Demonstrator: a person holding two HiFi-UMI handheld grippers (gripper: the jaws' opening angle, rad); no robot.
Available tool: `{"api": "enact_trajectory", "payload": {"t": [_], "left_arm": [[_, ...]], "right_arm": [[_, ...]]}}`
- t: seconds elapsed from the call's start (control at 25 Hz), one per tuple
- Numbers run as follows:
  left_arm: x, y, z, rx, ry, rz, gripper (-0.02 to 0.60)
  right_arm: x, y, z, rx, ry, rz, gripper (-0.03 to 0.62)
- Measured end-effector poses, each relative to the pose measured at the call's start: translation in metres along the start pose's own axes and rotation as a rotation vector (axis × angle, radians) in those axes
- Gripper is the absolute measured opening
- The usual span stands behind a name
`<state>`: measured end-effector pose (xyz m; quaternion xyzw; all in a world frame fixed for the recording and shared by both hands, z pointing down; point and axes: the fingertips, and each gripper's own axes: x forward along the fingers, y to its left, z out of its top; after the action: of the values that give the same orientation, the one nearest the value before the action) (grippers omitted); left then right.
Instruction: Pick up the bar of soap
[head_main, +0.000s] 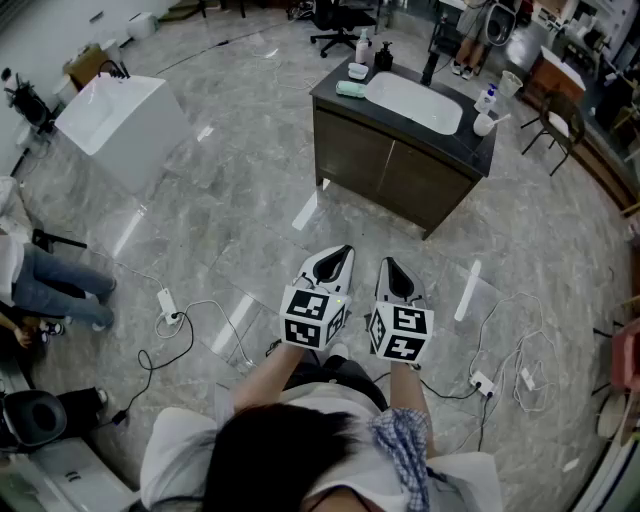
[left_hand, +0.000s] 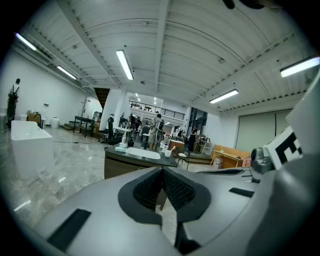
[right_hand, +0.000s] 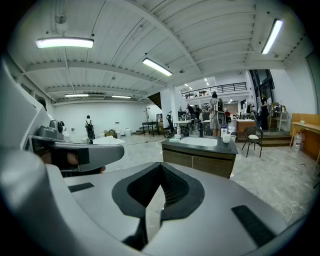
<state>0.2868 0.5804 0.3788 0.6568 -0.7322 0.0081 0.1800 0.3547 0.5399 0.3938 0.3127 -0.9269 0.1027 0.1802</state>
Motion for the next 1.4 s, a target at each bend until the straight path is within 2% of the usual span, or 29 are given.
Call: {"api": "enact_trajectory", "payload": {"t": [0.32, 0.88, 1.4], "left_arm": [[0.017, 0.001, 0.019, 0.068, -0.042, 0.013, 0.011], [0.043, -0.013, 0.012, 0.060, -0.027, 0.059, 0.011], [0.083, 0.020, 0.017, 0.043, -0.022, 0.057, 0.011]], "right_arm": [[0.017, -0.009, 0.020, -0.018, -0.051, 0.013, 0.014], [0.030, -0.035, 0.018, 0.011, -0.041, 0.073, 0.014], [0.078, -0.038, 0.028, -0.011, -0.033, 0.070, 0.014]]}}
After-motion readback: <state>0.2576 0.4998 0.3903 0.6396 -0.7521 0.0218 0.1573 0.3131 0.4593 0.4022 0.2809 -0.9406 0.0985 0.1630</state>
